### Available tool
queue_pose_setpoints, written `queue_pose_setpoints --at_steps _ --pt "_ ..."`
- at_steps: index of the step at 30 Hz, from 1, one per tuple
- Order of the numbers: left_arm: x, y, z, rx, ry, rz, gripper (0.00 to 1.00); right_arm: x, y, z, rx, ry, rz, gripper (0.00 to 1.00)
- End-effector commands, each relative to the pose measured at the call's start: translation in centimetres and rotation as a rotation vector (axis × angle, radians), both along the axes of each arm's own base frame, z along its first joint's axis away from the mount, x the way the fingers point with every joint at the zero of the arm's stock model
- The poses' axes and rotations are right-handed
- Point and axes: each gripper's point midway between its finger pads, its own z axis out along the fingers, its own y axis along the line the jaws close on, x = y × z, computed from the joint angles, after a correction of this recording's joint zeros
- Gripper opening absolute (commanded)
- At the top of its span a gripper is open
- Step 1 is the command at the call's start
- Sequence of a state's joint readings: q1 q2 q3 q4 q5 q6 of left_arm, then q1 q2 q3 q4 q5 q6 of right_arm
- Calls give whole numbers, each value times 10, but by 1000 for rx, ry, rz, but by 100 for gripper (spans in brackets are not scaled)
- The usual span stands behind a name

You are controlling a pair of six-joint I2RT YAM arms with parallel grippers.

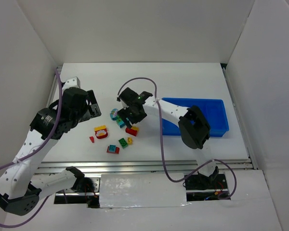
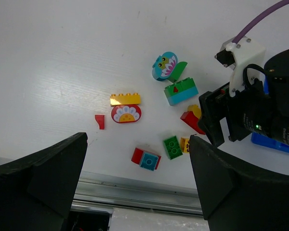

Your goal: Sort the legos into containers by color

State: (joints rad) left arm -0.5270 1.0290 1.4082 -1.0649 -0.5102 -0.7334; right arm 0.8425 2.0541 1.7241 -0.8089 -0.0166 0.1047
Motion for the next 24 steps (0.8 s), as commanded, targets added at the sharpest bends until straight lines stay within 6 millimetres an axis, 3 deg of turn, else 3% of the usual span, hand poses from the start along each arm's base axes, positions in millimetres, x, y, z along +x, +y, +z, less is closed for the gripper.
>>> queue_pose_setpoints --at_steps 1,11,17,22,24 --pt "-3 1 0 -4 4 -5 99 0 13 -16 2 3 33 78" --pt "-12 6 -8 19 37 -6 99 -11 15 -37 -20 36 57 77" --pt "-15 9 -12 31 50 -9 100 -11 11 -55 -53 60 40 68" --pt "-16 9 -13 39 54 -14 99 -1 6 -53 -67 15 -9 58" --pt "-15 7 -15 38 59 -23 99 7 -1 -50 -72 -7 -50 44"
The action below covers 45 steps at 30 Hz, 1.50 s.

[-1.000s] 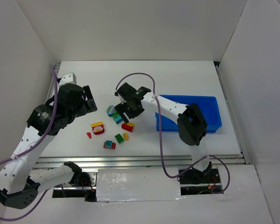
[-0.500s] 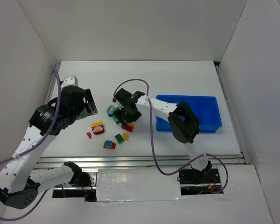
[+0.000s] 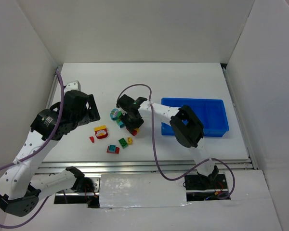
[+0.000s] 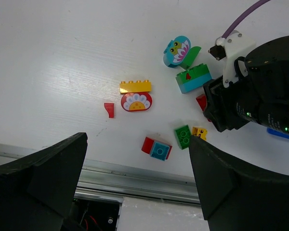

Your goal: Sort the legos into containers by color

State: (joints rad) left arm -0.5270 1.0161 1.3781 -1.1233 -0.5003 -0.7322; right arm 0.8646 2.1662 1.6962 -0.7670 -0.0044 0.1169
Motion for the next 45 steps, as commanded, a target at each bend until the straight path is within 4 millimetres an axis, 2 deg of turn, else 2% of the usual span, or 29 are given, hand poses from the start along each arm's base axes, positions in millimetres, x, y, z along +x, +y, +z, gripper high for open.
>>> queue_pose_setpoints --at_steps 1,2,4,5,7,8,10,11,13,14,15,16,17,19,20,21,26,28,34,36,39,43,45 --pt "-1 0 1 4 -9 -17 100 19 -7 6 1 -76 -70 34" --pt "0 -1 1 1 -8 -24 99 23 -10 12 12 -92 -93 21" --pt "2 -6 -1 -8 -5 -38 99 28 -13 19 18 -121 -116 20" --pt "4 -7 -1 -11 -6 -40 99 28 -14 30 33 -138 -131 7" --pt "11 -19 4 -43 -16 -71 100 29 -20 47 39 -165 -166 0" --pt "14 -25 7 -63 -21 -86 100 28 -20 74 93 -196 -194 0" --pt "24 -47 23 -141 -40 -140 99 21 -26 94 144 -220 -220 0" --pt "32 -58 32 -174 -49 -162 99 18 -29 129 224 -264 -253 0" --pt "35 -79 44 -263 -45 -211 99 11 -35 152 286 -293 -274 0" --pt "40 -89 51 -300 -56 -234 100 3 -39 182 362 -323 -282 0" --pt "45 -100 55 -333 -54 -257 100 3 -39 197 417 -349 -292 0" --pt "42 -115 59 -397 -34 -303 100 -2 -43 202 449 -354 -298 0" --pt "48 -128 63 -439 -48 -337 100 -8 -44 233 549 -397 -300 0" --pt "49 -149 72 -518 -51 -414 100 -17 -47 247 618 -413 -289 0" --pt "46 -164 73 -570 -27 -481 99 -24 -52 266 673 -436 -287 0" --pt "48 -172 80 -600 -47 -508 99 -24 -53 276 711 -459 -291 0" --pt "52 -194 87 -683 -28 -577 100 -34 -65 298 764 -497 -292 0" --pt "50 -204 97 -740 -40 -631 99 -35 -66 300 755 -495 -289 0" --pt "48 -214 98 -797 -51 -682 98 -31 -68 296 726 -495 -306 0" --pt "49 -216 93 -796 -41 -687 95 -31 -67 297 728 -491 -306 0" --pt "51 -218 79 -788 -3 -681 86 -32 -65 312 776 -510 -298 0" --pt "53 -216 63 -759 30 -658 82 -29 -64 322 783 -529 -296 0" --pt "52 -217 63 -755 32 -669 74 -29 -63 325 789 -530 -292 0"
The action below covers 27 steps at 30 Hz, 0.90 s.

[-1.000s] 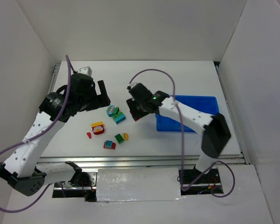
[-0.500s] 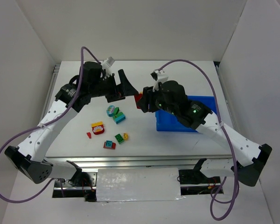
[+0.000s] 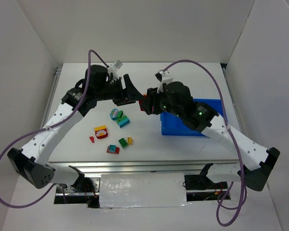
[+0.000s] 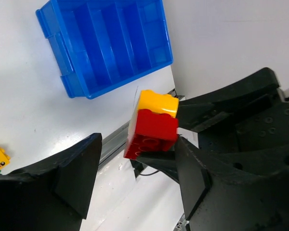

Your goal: Sort the legos into containers by color

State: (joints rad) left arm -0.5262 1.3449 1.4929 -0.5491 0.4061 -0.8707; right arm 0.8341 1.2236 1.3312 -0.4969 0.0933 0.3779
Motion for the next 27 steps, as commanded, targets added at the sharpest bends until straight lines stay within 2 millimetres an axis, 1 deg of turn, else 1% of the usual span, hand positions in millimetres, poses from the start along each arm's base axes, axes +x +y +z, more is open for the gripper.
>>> queue_pose_setpoints --at_steps 1,4,5,6,7,8,10,11,12,13,14,15,16,17,18,19,20,21,22,23,24,25,26,27 --pt "2 -6 3 -19 -20 -33 73 4 6 32 64 -57 0 0" --pt "1 -12 2 -38 -19 -66 74 1 15 36 83 -56 45 0" --pt "-1 -14 3 -50 -20 -86 76 1 17 39 96 -60 55 0" --pt "0 -17 6 -65 -31 -96 75 -1 20 40 103 -55 75 0" --pt "-2 -20 7 -73 -34 -109 70 0 23 37 100 -45 77 0" --pt "-3 -21 9 -84 -42 -121 52 0 24 37 102 -41 79 0" --pt "-2 -22 11 -87 -46 -125 27 1 25 34 103 -33 74 0" --pt "-2 -22 12 -87 -49 -127 9 2 25 33 108 -35 68 0" --pt "-2 -22 12 -83 -54 -130 2 2 24 30 109 -25 60 2" --pt "-2 -22 12 -78 -54 -130 0 3 24 30 112 -25 56 7" --pt "-2 -22 11 -73 -54 -130 0 3 23 28 106 -18 55 16" --pt "-1 -20 10 -64 -60 -123 0 5 20 28 110 -6 41 56" --pt "-1 -19 8 -51 -48 -121 0 6 18 26 110 8 32 69" --pt "0 -19 8 -40 -60 -123 0 6 14 22 104 29 32 76" --pt "1 -19 8 -35 -63 -125 0 9 7 22 117 46 34 98" --pt "1 -18 10 -35 -75 -131 0 8 3 21 124 60 46 100" --pt "1 -19 15 -41 -102 -142 0 -3 5 22 147 84 126 100" --pt "0 -19 17 -35 -136 -161 0 -9 -5 20 158 86 153 100" --pt "-5 -20 24 -47 -169 -190 0 0 -22 20 177 88 135 100" --pt "-8 -20 29 -55 -202 -219 0 -14 -22 27 233 86 242 100" --pt "-9 -21 35 -60 -271 -253 0 -23 -33 23 259 91 269 100" --pt "-23 -23 41 -92 -302 -326 0 -26 -42 23 302 93 317 100" --pt "-28 -27 51 -121 -373 -379 0 -30 -45 28 327 87 338 100" --pt "-36 -27 51 -144 -391 -422 0 -35 -47 34 346 78 362 100"
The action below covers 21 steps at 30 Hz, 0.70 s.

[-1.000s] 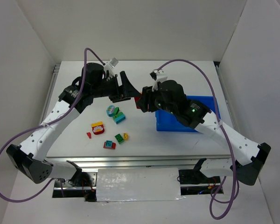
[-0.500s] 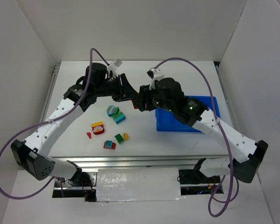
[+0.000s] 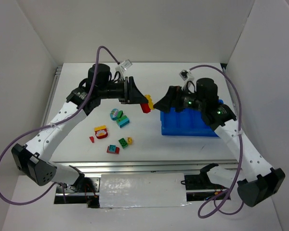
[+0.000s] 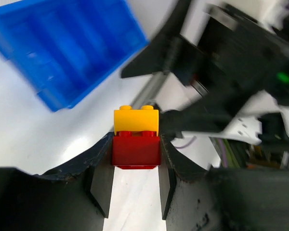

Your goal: Sort the legos into containers by color

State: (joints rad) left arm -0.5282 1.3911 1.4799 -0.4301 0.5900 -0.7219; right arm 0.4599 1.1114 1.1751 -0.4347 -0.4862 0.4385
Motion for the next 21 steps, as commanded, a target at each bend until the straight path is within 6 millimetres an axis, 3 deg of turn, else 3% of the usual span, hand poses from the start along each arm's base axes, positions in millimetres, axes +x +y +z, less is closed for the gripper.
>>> queue_pose_setpoints --at_steps 1,2,5,9,18,21 --pt "-39 -7 53 -154 -266 -255 0 -37 1 44 168 -94 223 99" --pt "-52 -9 58 -189 -267 -332 0 -49 6 50 207 -94 301 98" --pt "-60 -10 63 -217 -299 -390 0 -68 13 65 315 -112 426 95" --pt "-64 -9 59 -209 -293 -418 0 -76 14 77 373 -166 465 92" --pt "-67 -11 54 -221 -261 -451 0 -86 17 90 440 -172 555 55" --pt "-66 -12 53 -227 -248 -452 0 -86 19 88 436 -153 565 59"
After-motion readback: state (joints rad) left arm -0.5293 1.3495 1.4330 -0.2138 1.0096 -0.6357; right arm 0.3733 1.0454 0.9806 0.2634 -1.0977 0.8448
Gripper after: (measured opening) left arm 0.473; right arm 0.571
